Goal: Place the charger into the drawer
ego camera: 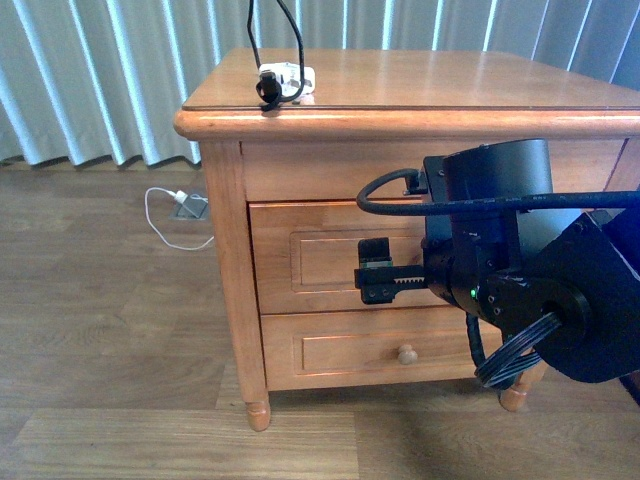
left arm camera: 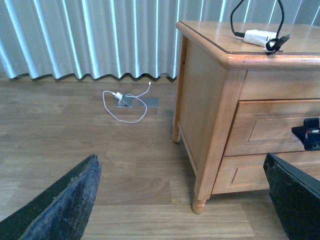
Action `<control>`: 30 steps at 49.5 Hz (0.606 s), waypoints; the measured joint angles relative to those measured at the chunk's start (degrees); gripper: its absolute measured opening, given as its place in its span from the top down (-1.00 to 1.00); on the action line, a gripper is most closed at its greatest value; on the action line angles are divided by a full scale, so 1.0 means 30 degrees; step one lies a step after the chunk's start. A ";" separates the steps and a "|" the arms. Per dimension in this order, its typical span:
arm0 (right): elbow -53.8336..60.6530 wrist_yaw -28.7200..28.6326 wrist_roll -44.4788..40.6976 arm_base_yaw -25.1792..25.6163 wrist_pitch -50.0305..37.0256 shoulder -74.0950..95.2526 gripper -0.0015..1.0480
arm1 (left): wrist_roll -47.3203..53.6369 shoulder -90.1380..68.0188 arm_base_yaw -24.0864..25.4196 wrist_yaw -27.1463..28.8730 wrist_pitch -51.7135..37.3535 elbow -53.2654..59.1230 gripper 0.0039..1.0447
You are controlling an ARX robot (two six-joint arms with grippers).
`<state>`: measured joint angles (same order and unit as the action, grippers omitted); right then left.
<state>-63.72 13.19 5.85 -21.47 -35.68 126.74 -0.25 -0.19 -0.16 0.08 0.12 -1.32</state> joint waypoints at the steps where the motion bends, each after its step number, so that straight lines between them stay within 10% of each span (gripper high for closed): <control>1: -0.0073 0.0015 0.0000 0.0022 0.0000 0.0029 -0.83 | 0.0000 -0.0007 0.0000 0.0000 0.0000 0.0000 -0.89; 30: -0.0466 0.0233 -0.0160 0.0328 -0.0022 0.0721 -0.83 | 0.0000 0.0000 0.0000 0.0000 0.0000 0.0000 -0.89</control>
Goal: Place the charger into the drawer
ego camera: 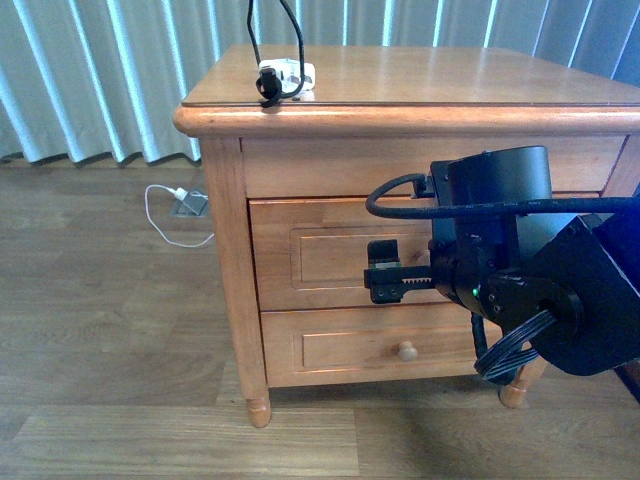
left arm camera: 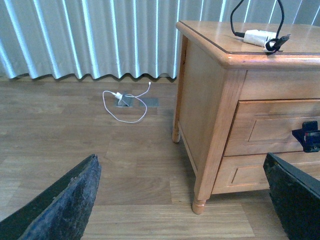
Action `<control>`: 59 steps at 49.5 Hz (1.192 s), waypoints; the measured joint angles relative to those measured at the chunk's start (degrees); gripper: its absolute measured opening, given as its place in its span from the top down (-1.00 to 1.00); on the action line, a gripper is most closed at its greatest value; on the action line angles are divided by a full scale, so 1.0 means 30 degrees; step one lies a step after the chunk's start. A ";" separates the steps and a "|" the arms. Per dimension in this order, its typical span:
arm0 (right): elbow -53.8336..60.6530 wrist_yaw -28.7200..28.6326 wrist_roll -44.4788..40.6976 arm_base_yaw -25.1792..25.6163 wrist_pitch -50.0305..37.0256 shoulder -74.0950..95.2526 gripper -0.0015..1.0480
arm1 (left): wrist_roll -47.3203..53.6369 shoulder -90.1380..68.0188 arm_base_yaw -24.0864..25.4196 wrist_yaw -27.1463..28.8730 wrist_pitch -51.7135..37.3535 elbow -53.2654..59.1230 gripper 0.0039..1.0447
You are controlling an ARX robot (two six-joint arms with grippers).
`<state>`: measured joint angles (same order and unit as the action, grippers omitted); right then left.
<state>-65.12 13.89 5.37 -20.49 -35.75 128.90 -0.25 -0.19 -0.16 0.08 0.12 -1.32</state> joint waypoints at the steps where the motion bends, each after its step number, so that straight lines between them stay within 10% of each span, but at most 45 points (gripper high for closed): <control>1: 0.0000 -0.0007 -0.0007 0.0000 0.0000 0.0000 -0.83 | 0.0000 0.0000 0.0000 0.0000 0.0000 0.0000 -0.89; 19: -0.0007 -0.0022 -0.0255 0.0000 0.0000 0.0000 -0.83 | 0.0000 0.0000 0.0000 0.0000 0.0000 0.0000 -0.89; 41: 0.0095 -0.0321 -0.0444 -0.0124 -0.0058 -0.0007 0.54 | 0.0000 0.0000 0.0000 0.0000 0.0000 0.0000 -0.89; 59: 0.2178 -0.1209 -0.0364 -0.0124 0.0984 -0.1639 0.58 | 0.0000 0.0000 0.0000 0.0000 0.0000 0.0000 -0.89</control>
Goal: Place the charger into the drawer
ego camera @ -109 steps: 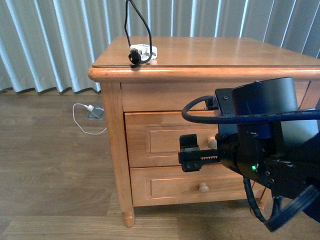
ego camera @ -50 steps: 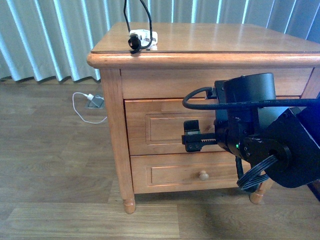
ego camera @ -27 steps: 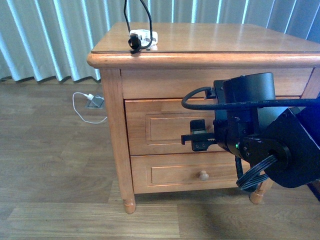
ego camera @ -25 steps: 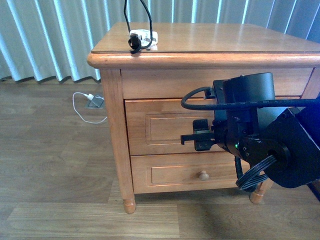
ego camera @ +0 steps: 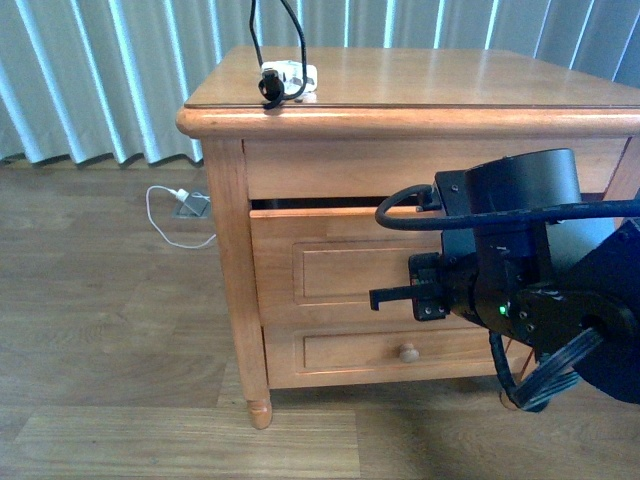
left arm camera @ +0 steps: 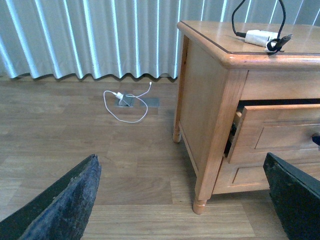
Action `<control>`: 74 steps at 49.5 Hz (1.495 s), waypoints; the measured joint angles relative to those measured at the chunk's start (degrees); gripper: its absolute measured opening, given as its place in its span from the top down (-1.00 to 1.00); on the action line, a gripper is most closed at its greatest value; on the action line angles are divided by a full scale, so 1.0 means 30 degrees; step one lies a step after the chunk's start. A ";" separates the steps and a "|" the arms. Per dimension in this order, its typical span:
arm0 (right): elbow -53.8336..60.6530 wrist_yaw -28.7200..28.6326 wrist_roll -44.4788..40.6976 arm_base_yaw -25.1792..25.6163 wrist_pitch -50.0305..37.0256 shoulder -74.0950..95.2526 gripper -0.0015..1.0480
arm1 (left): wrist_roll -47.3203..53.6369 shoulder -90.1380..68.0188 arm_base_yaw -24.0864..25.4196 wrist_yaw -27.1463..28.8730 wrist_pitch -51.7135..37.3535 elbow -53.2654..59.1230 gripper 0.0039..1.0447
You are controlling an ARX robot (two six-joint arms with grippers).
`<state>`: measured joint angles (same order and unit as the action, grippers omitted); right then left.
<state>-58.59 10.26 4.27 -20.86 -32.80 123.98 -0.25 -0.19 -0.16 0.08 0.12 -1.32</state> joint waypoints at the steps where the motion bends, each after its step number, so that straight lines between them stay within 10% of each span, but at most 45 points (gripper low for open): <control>1: 0.0321 -0.0124 0.0000 0.0000 0.0401 -0.0342 0.58 | 0.0000 0.0000 0.0000 0.0000 0.0000 0.0000 -0.89; 37: 1.0346 -0.4065 -0.3053 0.0576 0.3541 -0.9326 0.59 | 0.0000 0.0000 0.0000 0.0000 0.0000 0.0000 -0.89; 59: 1.2116 -0.7176 -0.1734 0.2572 1.1460 -2.1522 -0.87 | 0.0000 0.0000 0.0000 0.0000 0.0000 0.0000 -0.89; 74: 1.0615 -1.1103 -0.1596 0.6339 1.7478 -2.9252 -0.83 | 0.0000 -0.0007 0.0000 0.0000 0.0000 0.0000 -0.89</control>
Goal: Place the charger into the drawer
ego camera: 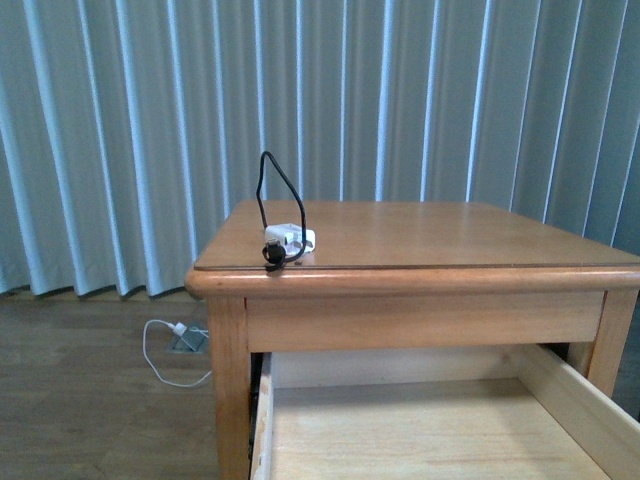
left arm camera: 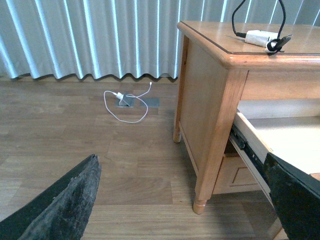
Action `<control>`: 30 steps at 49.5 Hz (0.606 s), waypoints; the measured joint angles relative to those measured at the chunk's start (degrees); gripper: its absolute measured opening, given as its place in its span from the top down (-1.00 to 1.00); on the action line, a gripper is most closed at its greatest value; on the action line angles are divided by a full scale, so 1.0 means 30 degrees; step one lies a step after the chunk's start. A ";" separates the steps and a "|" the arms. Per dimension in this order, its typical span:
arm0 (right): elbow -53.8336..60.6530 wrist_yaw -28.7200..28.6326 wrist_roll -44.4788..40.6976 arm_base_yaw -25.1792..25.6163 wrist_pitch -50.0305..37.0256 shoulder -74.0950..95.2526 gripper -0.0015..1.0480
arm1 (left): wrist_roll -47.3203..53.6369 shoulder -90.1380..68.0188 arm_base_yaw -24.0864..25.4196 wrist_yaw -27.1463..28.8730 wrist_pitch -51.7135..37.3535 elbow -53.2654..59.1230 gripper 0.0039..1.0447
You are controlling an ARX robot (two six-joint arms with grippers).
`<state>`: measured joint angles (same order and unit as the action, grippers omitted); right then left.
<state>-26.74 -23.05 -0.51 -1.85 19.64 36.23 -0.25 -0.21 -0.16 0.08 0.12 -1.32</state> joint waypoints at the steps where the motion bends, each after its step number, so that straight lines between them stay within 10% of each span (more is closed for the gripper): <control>1: -0.0051 -0.0313 0.0000 0.0313 0.0313 -0.0401 -0.83 | 0.0000 0.0007 0.0000 0.0000 0.0000 0.0000 -0.89; 10: 0.0029 -0.3818 -0.0153 0.4408 0.2222 -0.4197 -0.83 | 0.0000 0.0007 0.0000 0.0000 0.0000 0.0000 -0.89; 20: 0.0131 -0.3730 -0.0007 0.4969 0.2157 -0.4597 -0.83 | 0.0000 0.0007 0.0000 0.0000 0.0000 0.0000 -0.89; 30: 0.4022 0.7162 0.0109 0.0867 -0.5253 -0.8648 -0.21 | 0.0000 0.0007 0.0000 0.0007 0.0000 0.0000 -0.89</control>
<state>-14.68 -1.56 -0.19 0.75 3.88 10.28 -0.25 -0.19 -0.16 0.10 0.12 -1.32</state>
